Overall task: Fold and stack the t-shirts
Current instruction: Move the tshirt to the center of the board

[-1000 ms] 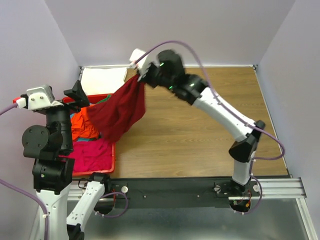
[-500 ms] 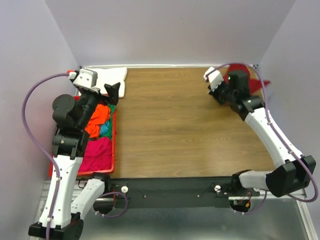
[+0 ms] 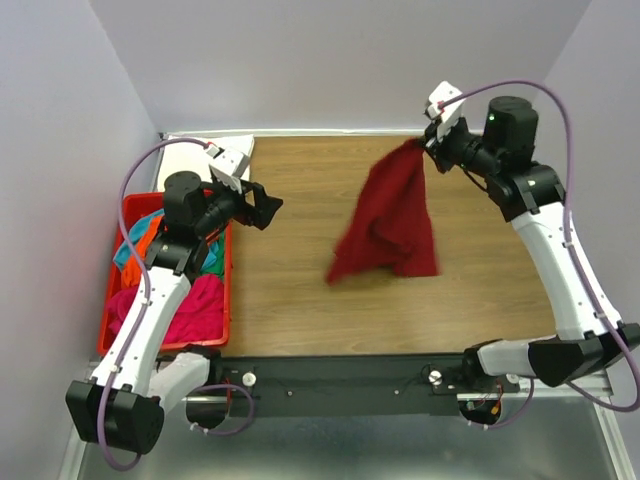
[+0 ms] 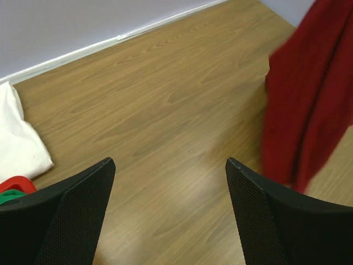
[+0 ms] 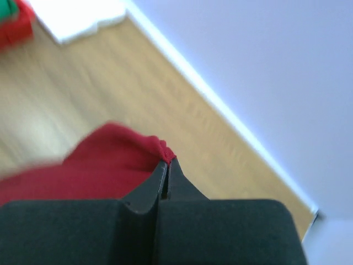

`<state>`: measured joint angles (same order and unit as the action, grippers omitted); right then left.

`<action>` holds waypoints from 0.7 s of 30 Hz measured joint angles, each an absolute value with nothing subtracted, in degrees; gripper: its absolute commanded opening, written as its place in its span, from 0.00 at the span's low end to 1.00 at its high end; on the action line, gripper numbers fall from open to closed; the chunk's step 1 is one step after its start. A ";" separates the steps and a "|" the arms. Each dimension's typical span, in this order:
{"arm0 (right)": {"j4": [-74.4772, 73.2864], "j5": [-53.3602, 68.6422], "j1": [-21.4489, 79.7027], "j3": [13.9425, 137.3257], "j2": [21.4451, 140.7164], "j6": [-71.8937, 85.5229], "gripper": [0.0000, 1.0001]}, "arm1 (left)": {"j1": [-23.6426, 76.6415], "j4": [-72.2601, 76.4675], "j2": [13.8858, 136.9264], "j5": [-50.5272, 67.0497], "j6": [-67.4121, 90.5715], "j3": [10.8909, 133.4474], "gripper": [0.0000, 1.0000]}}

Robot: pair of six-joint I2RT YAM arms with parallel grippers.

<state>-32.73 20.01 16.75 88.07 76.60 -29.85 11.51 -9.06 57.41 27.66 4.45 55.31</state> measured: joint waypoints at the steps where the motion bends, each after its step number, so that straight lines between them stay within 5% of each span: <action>1: -32.71 21.06 16.75 91.11 76.60 -28.97 0.00 | 11.55 -8.99 57.01 27.90 4.32 54.83 0.89; 7: -31.31 21.28 16.80 93.95 73.28 -27.70 0.00 | 11.66 -7.64 54.61 28.84 4.08 53.63 0.89; 21: -31.68 23.03 16.75 68.58 72.31 -28.01 0.02 | 11.75 -6.02 53.17 30.24 4.10 52.80 0.89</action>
